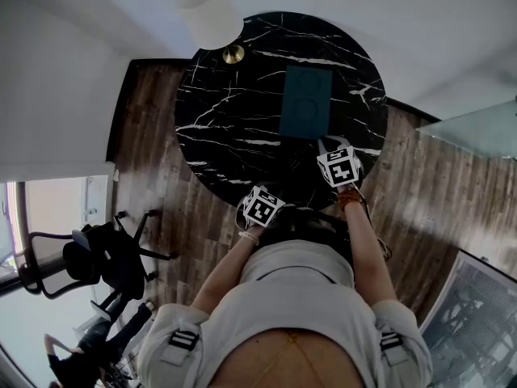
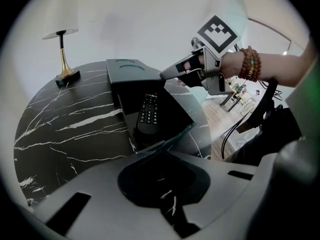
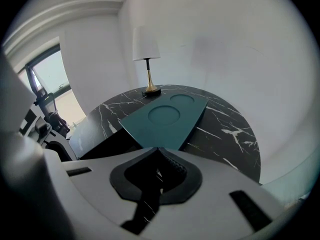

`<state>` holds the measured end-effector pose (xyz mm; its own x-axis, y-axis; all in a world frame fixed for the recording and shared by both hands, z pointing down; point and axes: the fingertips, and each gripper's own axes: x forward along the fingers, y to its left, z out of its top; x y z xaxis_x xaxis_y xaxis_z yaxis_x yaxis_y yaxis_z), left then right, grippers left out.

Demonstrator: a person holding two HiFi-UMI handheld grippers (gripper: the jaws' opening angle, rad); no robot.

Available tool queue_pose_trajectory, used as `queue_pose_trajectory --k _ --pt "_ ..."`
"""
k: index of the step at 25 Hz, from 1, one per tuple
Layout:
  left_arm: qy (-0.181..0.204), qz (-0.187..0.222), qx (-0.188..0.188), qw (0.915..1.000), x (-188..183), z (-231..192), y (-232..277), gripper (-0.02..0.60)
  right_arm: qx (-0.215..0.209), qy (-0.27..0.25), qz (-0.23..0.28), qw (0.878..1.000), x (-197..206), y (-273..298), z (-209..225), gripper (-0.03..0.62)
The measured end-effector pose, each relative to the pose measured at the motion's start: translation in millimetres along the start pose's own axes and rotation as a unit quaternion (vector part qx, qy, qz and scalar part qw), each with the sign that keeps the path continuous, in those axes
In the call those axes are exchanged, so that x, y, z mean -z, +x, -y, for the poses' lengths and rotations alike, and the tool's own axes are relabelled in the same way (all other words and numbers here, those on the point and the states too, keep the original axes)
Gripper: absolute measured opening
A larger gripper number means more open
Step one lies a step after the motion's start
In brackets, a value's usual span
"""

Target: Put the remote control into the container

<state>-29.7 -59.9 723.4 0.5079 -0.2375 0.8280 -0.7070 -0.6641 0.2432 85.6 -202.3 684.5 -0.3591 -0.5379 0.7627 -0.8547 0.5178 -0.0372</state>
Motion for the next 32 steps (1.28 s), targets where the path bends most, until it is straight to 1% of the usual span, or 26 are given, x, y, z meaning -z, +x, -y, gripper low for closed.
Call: queue_pose_trajectory --k 5,9,20,24,29,32 --pt "0.004 0.007 -0.002 1.0 -9 -6 4 0.006 -0.006 0.0 -0.004 1.0 -1 0 0 0.011" --pt "0.0 -0.002 -0.003 1.0 -13 -8 3 0.006 -0.014 -0.004 -0.008 1.0 0 0 -1 0.012" --pt "0.003 0.001 -0.007 1.0 -29 -19 10 0.006 -0.034 -0.007 -0.016 0.999 0 1 -2 0.012" --pt "-0.005 0.002 -0.005 1.0 -34 -26 14 0.006 -0.037 -0.014 -0.025 0.999 -1 2 -3 0.011" --pt "-0.013 0.002 -0.003 0.9999 -38 -30 18 0.006 -0.048 0.001 -0.034 0.998 -1 1 -1 0.012" --pt "-0.014 0.003 -0.002 0.9999 -42 -34 20 0.006 -0.051 0.001 -0.037 0.998 -1 2 -1 0.012"
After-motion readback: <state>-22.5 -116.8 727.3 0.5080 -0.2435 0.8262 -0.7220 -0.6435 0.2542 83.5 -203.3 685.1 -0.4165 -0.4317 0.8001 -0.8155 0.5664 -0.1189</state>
